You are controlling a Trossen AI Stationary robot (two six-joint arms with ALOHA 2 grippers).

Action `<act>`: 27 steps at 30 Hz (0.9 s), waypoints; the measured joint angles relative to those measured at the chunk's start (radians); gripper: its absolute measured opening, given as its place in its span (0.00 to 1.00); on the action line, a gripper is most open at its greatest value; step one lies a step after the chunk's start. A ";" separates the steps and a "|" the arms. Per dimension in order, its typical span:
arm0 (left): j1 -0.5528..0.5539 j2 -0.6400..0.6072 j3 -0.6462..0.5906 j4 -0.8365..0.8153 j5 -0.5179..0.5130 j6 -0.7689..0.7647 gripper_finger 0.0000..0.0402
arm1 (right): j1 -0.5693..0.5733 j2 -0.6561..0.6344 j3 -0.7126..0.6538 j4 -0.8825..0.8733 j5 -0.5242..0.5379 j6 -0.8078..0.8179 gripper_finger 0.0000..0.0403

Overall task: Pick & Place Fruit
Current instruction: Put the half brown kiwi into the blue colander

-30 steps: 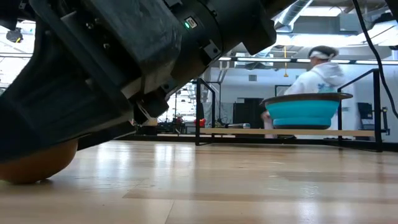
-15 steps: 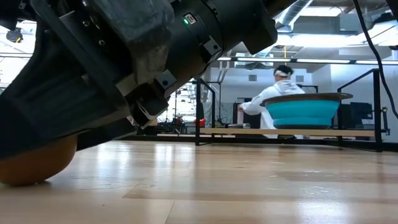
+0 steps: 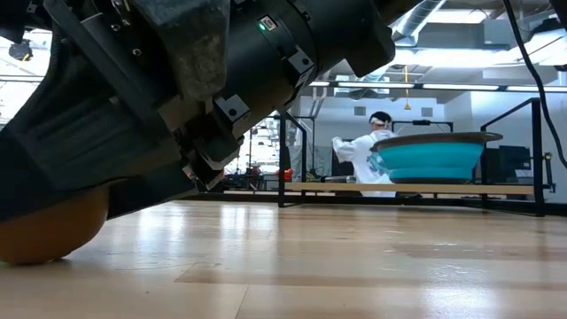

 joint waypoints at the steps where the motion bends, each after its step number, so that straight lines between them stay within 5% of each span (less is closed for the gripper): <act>1: 0.000 0.000 0.000 0.000 0.000 0.000 0.00 | 0.000 0.000 0.000 0.000 0.000 0.000 0.59; 11: 0.000 0.000 0.000 0.000 0.000 0.000 0.00 | -0.003 -0.076 -0.001 -0.089 0.000 0.014 0.57; 27: 0.000 0.000 0.000 -0.001 0.000 0.000 0.00 | -0.056 -0.434 -0.001 -0.701 0.002 0.088 0.57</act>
